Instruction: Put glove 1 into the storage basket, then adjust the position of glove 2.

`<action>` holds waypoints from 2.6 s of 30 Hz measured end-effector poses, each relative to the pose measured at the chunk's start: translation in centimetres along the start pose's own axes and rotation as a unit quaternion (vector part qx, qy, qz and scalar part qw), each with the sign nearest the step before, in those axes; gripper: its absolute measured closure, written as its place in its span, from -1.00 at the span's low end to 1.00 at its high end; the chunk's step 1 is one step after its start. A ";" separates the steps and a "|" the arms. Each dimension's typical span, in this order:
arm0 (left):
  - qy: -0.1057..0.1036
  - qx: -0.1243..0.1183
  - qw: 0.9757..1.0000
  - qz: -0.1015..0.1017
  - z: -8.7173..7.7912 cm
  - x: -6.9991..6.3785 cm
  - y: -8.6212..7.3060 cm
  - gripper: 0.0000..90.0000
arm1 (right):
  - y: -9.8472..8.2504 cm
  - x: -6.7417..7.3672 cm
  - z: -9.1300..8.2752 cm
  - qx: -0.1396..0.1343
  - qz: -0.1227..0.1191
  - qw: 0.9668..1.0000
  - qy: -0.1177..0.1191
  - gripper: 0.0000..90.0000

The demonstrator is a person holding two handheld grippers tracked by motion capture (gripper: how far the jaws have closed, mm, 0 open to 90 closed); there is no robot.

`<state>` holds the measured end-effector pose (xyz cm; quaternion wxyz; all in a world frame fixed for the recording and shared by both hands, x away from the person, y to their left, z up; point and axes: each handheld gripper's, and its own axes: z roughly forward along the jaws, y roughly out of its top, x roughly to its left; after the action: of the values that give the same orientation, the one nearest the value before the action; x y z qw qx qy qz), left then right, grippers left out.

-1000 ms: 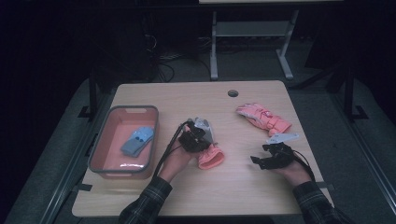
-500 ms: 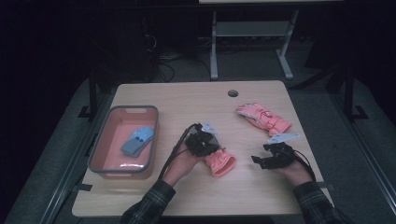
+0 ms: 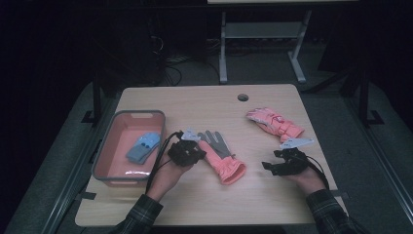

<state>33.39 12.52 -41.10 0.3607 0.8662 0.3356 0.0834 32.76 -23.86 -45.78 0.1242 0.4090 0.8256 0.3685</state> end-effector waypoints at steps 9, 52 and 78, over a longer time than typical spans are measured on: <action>-0.004 0.020 0.999 0.030 0.3 -1.8 -4.3 0.54 | 0.9 0.6 0.0 -0.008 -0.001 1.000 0.031 0.12; -0.021 -0.019 0.996 0.090 1.3 -1.7 -8.5 -0.72 | 7.4 7.3 6.0 0.030 -0.064 0.986 0.148 1.00; -0.024 -0.019 0.995 0.093 1.4 -1.6 -8.4 -0.72 | 2.9 4.5 1.0 0.030 -0.031 0.991 0.126 1.00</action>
<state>28.29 15.04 -47.67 0.3752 0.8887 0.2430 0.1023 32.06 -18.75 -44.00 0.0188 0.3369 0.8575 0.3883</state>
